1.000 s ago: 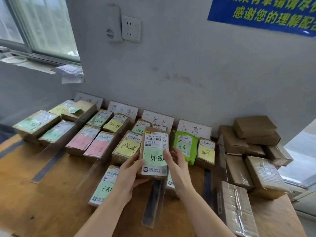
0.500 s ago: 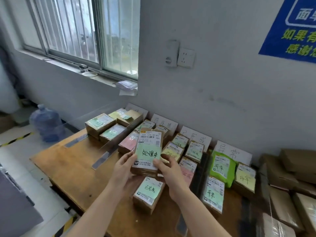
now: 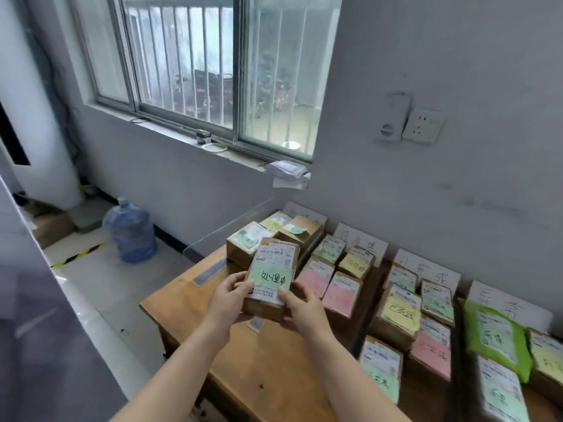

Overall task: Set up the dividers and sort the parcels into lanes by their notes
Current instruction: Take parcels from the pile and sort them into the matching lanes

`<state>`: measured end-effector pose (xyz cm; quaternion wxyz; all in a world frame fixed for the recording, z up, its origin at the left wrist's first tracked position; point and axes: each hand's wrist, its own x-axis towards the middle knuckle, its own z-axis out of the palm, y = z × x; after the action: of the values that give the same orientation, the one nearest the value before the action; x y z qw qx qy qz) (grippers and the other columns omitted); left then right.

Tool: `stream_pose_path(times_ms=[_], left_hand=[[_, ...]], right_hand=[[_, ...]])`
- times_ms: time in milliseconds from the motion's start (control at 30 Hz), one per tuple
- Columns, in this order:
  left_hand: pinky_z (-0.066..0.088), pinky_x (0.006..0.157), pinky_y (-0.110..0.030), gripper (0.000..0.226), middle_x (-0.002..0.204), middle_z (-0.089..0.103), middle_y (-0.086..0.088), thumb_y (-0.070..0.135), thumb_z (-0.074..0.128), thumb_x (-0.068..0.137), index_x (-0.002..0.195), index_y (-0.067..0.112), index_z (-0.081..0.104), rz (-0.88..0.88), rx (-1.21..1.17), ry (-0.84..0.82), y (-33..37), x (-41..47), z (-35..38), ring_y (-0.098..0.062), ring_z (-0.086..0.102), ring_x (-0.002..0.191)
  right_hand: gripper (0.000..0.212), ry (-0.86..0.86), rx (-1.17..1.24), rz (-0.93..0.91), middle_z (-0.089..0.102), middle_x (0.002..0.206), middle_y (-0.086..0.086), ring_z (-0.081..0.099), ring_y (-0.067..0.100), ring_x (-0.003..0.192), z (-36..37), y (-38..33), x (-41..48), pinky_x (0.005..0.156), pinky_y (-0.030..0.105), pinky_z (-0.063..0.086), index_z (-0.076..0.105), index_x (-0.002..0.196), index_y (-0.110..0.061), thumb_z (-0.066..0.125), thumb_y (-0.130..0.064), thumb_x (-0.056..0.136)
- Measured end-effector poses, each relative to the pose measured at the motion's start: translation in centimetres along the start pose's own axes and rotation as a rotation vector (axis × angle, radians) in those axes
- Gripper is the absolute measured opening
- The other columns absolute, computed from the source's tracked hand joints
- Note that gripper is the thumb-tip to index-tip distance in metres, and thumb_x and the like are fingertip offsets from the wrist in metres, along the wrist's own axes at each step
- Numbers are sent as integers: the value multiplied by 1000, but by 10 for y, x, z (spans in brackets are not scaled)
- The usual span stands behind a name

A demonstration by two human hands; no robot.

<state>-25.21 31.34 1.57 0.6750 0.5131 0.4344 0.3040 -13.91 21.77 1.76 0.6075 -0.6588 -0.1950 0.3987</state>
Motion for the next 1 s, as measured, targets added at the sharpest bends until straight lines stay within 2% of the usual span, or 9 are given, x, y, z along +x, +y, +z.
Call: stream_pose_path(times_ms=[100,267,433,500,567,700,800,867,1000], left_hand=[[58,68,-38,15,103,69,-5,18,55,99,113,21,59,-3,30,1,6,26,-31,-20,67,92],[56,72,-38,11,99,70,-4,17,52,100,101,25,60,-35,81,3,11,70,-64,-18,67,86],[55,78,-38,17,99,73,-4,17,55,97,109,20,66,-46,213,50,-1,118,-84,-22,69,90],[58,83,-41,15,98,74,-1,17,55,96,103,22,68,-48,277,55,-7,134,-88,-20,70,90],[58,84,-42,14,98,73,0,17,54,96,98,26,65,-36,355,72,-12,147,-90,-17,70,88],[61,73,-36,17,106,69,0,22,53,97,112,27,60,35,554,75,-24,175,-95,-12,69,90],[60,72,-32,28,119,63,-4,24,53,97,124,19,61,76,700,67,-33,197,-99,-14,64,97],[54,69,-23,35,123,58,-4,25,49,99,131,16,57,99,815,51,-35,209,-101,-13,59,99],[52,83,-29,35,124,56,-6,27,45,100,131,15,55,143,1043,-12,-37,229,-103,-18,56,107]], right_hand=[[24,3,12,24,70,109,4,70,21,96,36,3,16,78,37,61,52,114,-24,65,-21,94],[31,4,2,106,70,110,3,69,23,98,81,12,54,92,49,55,51,123,-22,63,-26,95],[35,-8,-5,188,69,114,5,70,21,97,107,25,101,79,37,60,48,128,-18,60,-24,96],[35,-11,0,225,69,114,5,70,21,97,113,31,116,67,31,58,46,129,-18,60,-22,96],[35,-16,-10,257,68,115,6,70,19,96,117,36,128,62,28,56,45,128,-18,59,-21,97],[42,-3,-31,324,67,120,7,69,20,99,127,51,155,79,38,60,42,135,-17,60,-19,96],[48,7,-24,379,67,122,7,69,20,100,135,61,170,75,35,60,40,139,-16,60,-18,96],[52,24,-27,399,67,122,7,69,20,101,140,67,181,81,38,59,39,142,-16,61,-18,95],[57,80,-34,433,65,125,7,65,22,106,154,78,198,95,44,53,36,146,-17,61,-17,95]])
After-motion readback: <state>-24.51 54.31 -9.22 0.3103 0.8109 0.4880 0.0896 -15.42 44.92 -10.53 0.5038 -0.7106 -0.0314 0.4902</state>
